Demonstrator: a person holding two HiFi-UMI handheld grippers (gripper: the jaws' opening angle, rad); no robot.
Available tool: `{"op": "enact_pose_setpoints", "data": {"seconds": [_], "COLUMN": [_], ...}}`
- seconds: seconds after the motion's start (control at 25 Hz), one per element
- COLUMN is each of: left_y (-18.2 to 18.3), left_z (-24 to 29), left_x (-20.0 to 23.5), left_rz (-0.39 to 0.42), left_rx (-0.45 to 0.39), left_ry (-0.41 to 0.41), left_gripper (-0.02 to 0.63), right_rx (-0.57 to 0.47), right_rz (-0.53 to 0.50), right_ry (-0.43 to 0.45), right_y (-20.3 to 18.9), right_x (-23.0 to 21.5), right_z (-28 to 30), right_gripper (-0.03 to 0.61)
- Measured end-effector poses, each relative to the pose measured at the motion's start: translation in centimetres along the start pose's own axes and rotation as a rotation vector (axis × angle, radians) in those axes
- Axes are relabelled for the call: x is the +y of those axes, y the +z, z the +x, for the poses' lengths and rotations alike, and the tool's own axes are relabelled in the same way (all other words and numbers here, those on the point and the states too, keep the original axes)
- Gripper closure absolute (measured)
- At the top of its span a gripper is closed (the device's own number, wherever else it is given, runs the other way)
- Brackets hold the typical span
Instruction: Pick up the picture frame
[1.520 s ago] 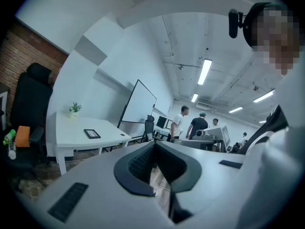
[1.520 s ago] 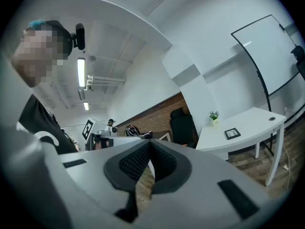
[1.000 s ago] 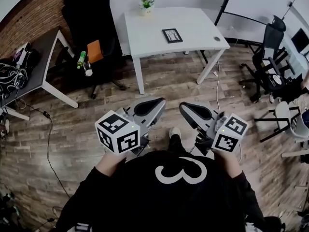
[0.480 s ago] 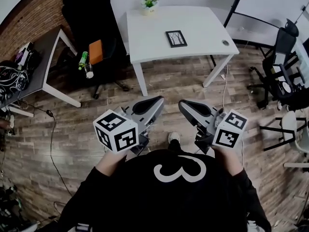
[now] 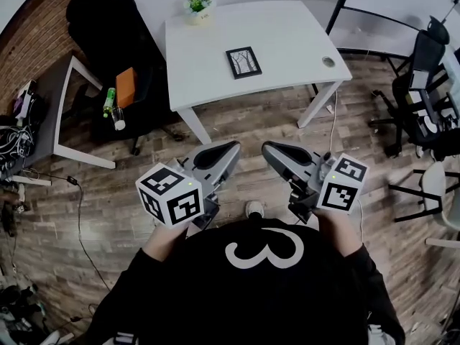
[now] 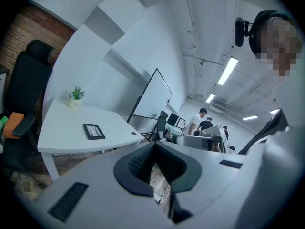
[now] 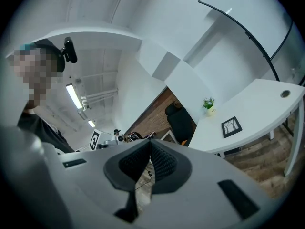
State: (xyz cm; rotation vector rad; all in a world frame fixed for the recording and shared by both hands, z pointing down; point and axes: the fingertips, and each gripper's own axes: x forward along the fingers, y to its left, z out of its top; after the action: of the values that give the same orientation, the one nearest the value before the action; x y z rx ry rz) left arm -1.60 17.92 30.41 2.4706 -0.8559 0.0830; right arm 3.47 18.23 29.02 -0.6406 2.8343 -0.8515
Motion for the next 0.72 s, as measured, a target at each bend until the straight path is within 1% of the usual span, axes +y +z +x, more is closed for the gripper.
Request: {"op": "enact_pose_setpoints", "data": {"seconds": [0.2,0.32,0.48,0.72], "left_y": [2.3,3.1,3.3,3.3], "left_z": [4.8,6.8,7.8,8.3], "left_x": [0.5,0.6,0.3,0.2], "left_rz": [0.010,0.020,0.051,0.057], "left_rx": [0.010,0.011,0.011,0.005], "left_ry": [0.003,0.002,-0.002,0.002], "left_gripper": [0.598,0.598,0.598,0.598], "right_rx": [-0.005,0.002,0.011,0.023], "right_rz": [-0.002,-0.032,-0.094,-0.109], "right_ry": [-0.014,-0.019,-0.032,-0.045], "right_y": [3.1,4.2,4.6,4.6], "right_x": [-4.1,-5.5,-6.0,-6.9], "right_z": [-1.4,-2.0,-2.2,-2.4], "right_gripper": [0.554,0.554,0.554,0.554]}}
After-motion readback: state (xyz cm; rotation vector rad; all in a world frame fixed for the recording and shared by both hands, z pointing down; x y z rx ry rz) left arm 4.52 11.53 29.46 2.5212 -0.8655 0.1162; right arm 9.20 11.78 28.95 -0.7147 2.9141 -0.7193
